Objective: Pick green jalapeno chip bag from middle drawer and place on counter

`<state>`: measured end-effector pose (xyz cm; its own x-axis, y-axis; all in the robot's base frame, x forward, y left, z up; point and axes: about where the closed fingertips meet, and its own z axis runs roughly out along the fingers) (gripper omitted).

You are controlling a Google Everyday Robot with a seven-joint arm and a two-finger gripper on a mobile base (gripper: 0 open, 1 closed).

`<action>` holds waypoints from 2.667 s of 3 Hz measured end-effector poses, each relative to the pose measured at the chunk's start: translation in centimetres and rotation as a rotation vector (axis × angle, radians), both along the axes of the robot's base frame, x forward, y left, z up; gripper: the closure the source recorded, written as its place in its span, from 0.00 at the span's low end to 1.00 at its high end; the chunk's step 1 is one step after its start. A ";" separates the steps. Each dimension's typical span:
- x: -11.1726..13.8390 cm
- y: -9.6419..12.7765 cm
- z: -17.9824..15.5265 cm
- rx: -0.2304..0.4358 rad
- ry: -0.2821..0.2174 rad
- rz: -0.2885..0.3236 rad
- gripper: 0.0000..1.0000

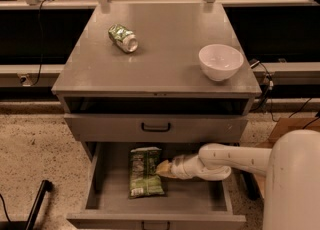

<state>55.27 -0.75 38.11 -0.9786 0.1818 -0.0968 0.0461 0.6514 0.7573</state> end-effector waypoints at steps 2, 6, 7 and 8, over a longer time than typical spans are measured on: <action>-0.1 0.0 0.4 0.011 -0.008 0.007 1.00; -1.9 -1.5 6.7 0.134 -0.068 0.078 0.59; -1.8 -1.0 5.4 0.083 -0.033 0.080 0.36; -1.7 -0.6 4.3 0.052 -0.006 0.076 0.12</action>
Offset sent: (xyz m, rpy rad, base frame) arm -0.0008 -0.0049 0.0095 0.0253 -0.0212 0.0053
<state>53.56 -1.38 42.40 -0.9892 0.1115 -0.0948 -0.0067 0.6126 0.7904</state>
